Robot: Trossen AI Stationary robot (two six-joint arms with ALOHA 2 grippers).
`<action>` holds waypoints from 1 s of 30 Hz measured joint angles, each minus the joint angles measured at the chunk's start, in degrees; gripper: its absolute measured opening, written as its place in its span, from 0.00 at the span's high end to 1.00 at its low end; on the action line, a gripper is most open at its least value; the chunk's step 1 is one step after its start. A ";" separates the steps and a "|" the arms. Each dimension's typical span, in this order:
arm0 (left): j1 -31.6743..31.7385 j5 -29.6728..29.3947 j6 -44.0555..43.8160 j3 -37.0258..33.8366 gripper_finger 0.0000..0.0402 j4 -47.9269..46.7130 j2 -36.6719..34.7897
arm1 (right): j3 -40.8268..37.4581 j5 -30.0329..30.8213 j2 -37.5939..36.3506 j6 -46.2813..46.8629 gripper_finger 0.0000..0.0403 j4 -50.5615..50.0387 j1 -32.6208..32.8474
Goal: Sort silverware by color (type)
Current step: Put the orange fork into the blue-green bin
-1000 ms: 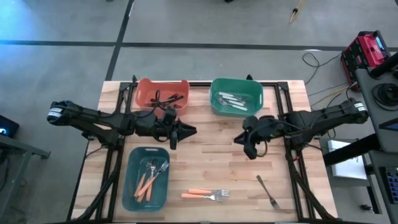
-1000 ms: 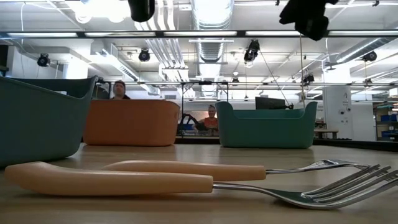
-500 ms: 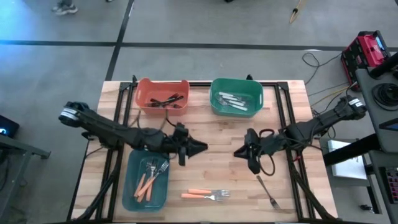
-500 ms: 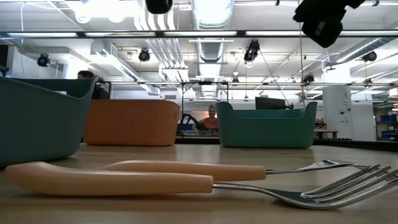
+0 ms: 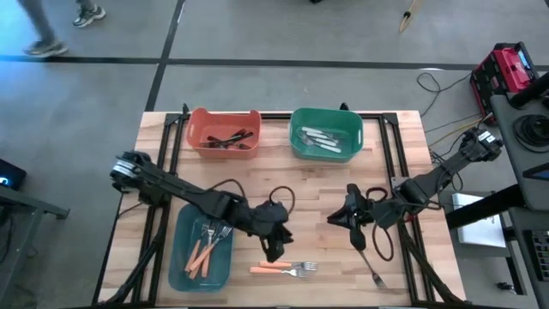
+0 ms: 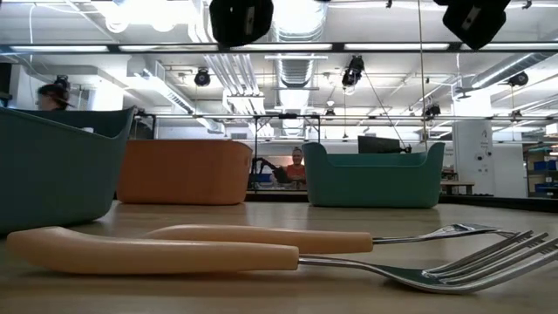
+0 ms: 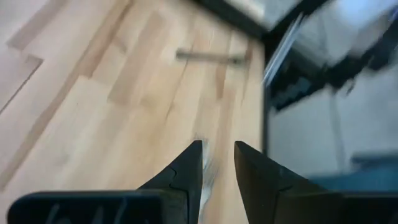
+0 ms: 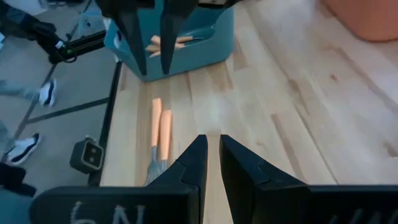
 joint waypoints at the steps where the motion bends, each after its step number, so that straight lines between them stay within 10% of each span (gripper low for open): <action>1: -0.30 0.63 1.47 1.07 0.81 -2.59 0.44 | 0.00 0.85 0.00 -0.04 0.92 0.06 0.21; 10: -6.17 1.13 7.04 5.94 0.81 -14.46 3.82 | 0.00 3.08 0.00 -0.17 0.92 0.73 0.55; 30: -11.13 -1.12 10.54 5.85 0.80 -8.87 9.89 | -0.04 7.41 0.02 -0.44 0.92 0.63 0.53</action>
